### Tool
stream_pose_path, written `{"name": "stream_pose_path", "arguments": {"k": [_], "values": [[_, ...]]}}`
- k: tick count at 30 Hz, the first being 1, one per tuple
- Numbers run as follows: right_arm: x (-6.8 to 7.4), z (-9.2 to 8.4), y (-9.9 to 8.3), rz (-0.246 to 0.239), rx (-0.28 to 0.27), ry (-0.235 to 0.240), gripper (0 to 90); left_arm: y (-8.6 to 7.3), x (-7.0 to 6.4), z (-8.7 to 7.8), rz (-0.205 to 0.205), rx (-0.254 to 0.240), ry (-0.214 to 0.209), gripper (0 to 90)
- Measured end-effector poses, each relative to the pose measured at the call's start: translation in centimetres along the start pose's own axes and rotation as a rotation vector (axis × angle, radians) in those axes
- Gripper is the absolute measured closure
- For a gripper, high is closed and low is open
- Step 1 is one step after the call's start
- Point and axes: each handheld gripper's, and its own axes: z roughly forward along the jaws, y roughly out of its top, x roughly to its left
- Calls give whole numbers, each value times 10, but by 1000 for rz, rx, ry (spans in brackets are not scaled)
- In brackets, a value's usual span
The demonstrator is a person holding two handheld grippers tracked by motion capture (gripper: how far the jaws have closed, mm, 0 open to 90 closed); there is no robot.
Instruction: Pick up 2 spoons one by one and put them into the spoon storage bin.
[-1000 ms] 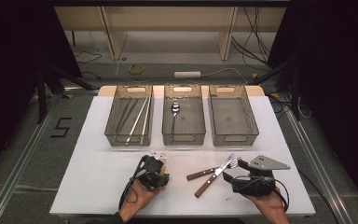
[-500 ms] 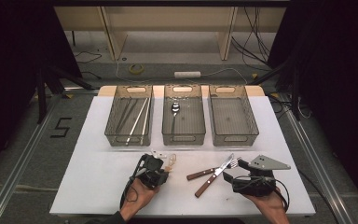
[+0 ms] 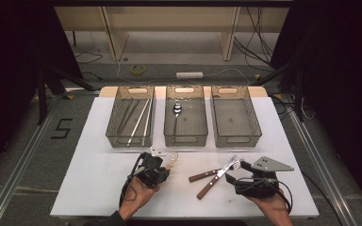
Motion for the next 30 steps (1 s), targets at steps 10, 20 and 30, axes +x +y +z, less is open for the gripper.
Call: {"name": "stream_pose_path", "arguments": {"k": [10,20,30], "values": [[0,0,0,2,2,0,269,7,1,-14,24,-52,-31,769],[-1,1,0,5,0,1,269,17,5,-24,42,-90,-57,769],[-2,0,-1,8,-2,-2,269,32,6,-29,53,-134,-74,769]]}}
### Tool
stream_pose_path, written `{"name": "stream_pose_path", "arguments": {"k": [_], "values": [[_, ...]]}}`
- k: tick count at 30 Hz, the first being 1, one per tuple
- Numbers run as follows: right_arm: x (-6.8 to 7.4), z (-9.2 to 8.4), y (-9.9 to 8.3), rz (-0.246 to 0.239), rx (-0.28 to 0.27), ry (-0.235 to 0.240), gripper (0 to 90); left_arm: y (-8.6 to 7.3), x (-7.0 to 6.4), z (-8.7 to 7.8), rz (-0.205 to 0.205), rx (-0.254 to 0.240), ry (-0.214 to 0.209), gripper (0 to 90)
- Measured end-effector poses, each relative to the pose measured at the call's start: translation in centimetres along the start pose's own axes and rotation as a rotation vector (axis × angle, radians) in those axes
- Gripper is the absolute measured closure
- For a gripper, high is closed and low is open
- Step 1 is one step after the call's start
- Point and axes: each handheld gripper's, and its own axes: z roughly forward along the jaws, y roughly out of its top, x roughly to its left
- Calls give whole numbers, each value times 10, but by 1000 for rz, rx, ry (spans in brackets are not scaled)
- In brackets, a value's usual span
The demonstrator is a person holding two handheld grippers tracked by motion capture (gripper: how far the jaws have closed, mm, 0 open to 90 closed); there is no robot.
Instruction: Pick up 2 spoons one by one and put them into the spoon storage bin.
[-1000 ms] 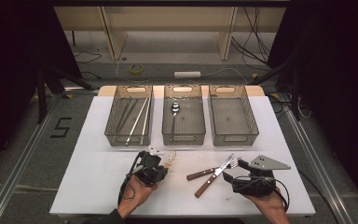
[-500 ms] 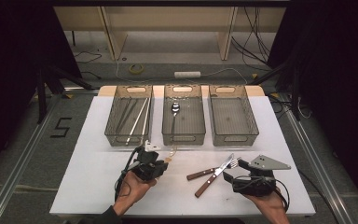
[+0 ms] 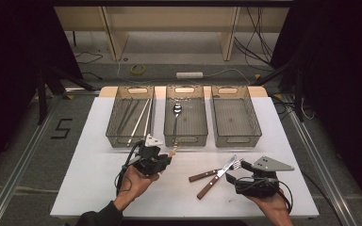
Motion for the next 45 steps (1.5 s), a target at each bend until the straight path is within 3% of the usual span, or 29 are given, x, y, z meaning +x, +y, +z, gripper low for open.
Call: {"name": "stream_pose_path", "arguments": {"k": [18,25,30,34,45], "values": [[-1,0,0,2,-2,2,269,52,10,-6,5,-113,-6,769],[-1,0,0,0,0,4,269,74,19,-3,-34,-154,-11,769],[-1,0,0,-1,0,5,269,90,24,6,-35,-172,4,769],[-2,0,0,0,2,4,269,100,34,18,-68,-186,15,769],[-2,0,-1,4,3,9,269,110,51,51,-125,-174,62,768]]}}
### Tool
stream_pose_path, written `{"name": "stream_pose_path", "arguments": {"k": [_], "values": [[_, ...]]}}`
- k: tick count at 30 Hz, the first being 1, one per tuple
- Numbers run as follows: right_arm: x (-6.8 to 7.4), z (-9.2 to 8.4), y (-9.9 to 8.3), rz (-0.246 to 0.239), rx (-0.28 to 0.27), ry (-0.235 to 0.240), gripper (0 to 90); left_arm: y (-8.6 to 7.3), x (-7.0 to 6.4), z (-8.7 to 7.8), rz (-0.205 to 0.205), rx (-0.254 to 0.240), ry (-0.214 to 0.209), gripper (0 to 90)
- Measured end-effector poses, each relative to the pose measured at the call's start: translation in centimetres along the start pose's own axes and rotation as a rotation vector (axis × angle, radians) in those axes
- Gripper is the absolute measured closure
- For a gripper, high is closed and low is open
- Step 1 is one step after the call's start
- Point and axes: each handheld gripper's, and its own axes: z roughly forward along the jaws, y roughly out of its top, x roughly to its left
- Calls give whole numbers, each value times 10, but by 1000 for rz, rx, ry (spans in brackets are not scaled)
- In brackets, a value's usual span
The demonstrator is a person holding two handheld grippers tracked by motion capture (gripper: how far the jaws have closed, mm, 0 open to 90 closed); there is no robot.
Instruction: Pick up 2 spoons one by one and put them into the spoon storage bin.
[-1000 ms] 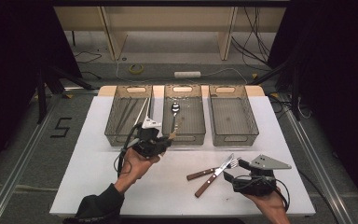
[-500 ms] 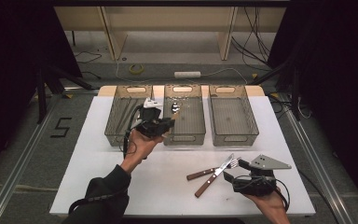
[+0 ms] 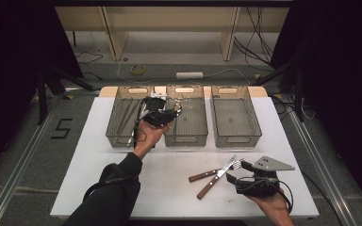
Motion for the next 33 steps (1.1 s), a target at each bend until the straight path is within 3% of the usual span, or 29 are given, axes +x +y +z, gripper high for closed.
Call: {"name": "stream_pose_path", "arguments": {"k": [8,17,27,33], "values": [[-1,0,0,4,0,2,269,4,3,18,-28,15,20,768],[0,0,-1,0,-1,6,269,1,4,37,-30,63,48,766],[0,0,-1,1,-1,8,269,0,3,43,-25,73,73,756],[-1,0,-1,1,-2,8,269,5,6,32,-32,50,41,603]]}}
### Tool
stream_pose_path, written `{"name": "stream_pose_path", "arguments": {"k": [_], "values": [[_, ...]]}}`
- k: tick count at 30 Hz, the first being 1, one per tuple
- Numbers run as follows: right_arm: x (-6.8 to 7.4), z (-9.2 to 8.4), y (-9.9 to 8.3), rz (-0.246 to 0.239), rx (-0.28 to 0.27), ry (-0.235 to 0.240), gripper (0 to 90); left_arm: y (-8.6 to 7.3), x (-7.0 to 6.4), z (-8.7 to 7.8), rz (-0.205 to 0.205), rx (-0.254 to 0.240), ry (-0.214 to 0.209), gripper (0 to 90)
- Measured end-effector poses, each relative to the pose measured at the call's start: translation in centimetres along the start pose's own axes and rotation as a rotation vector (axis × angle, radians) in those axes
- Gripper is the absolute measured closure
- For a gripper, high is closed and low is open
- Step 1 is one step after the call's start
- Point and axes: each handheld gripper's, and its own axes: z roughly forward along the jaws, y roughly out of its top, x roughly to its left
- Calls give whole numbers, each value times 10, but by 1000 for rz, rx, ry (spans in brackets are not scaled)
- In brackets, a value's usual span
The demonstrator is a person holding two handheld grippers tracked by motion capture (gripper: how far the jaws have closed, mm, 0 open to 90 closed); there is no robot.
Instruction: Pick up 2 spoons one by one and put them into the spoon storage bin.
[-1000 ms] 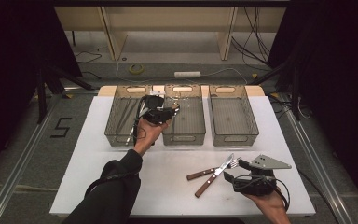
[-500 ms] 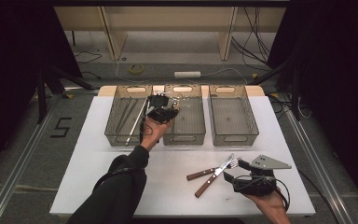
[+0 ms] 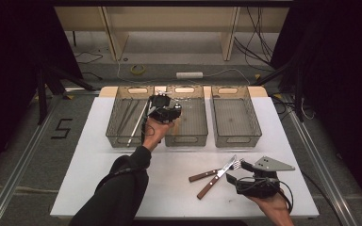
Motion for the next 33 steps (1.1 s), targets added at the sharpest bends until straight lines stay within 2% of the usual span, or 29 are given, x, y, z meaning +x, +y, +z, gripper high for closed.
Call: {"name": "stream_pose_path", "arguments": {"k": [3,6,11,14,16,17,21,22,24,30,33], "values": [[0,0,0,1,1,-1,269,0,3,-10,-12,1,-29,528],[0,0,0,1,-1,-1,269,-5,6,-25,-2,9,-60,443],[2,1,1,-3,1,1,268,-21,16,-57,-2,-17,-124,335],[3,2,1,0,4,6,269,-33,23,-72,-3,-40,-154,305],[4,3,2,-4,3,9,269,-42,27,-82,20,-45,-153,283],[5,3,2,0,6,11,269,-47,29,-86,19,-56,-154,280],[8,6,4,-6,6,21,269,-61,37,-95,31,-53,-158,256],[9,7,4,-10,2,25,269,-63,40,-98,46,-47,-171,253],[11,7,5,-8,3,31,270,-67,43,-103,64,-58,-164,237],[12,10,7,-5,1,49,271,-89,45,-120,101,-88,-192,216],[15,13,9,-8,4,68,271,-104,45,-130,98,-115,-204,210]]}}
